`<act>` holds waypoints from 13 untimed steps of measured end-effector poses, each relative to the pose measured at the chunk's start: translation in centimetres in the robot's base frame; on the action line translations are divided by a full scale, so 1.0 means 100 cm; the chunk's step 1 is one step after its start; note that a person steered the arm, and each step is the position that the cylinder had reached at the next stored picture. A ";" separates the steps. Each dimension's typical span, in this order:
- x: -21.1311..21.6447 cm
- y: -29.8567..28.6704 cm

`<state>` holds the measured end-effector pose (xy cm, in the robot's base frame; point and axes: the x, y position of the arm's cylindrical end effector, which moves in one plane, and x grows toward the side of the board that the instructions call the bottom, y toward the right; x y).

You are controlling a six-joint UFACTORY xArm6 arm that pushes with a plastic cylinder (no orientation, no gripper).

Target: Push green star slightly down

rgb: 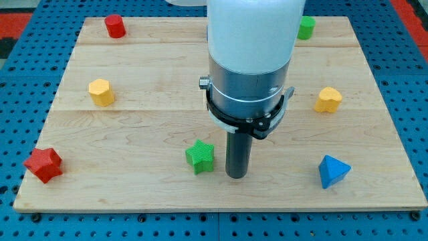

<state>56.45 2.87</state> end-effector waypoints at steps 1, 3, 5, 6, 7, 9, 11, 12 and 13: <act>0.000 0.000; 0.000 0.000; 0.003 0.000; 0.003 0.000; 0.003 0.008; -0.031 0.011; -0.040 -0.026; -0.045 -0.026; -0.045 -0.026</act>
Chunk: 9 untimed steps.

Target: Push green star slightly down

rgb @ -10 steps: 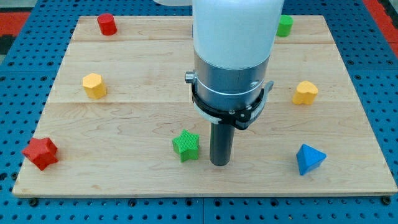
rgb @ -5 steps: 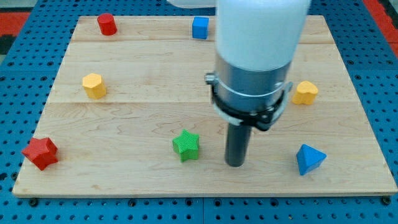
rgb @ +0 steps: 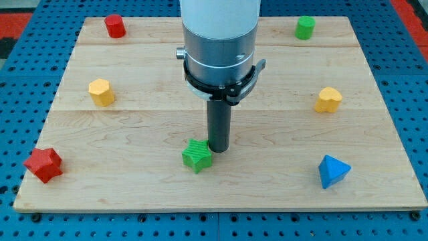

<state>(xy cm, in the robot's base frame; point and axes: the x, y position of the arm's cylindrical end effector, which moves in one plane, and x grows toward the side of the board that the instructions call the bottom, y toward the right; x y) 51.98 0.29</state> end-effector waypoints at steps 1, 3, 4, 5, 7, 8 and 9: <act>-0.010 0.001; -0.016 -0.012; 0.005 -0.011; 0.022 -0.011; 0.022 -0.010; 0.022 -0.010; 0.022 -0.010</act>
<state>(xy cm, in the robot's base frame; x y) 54.17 -0.76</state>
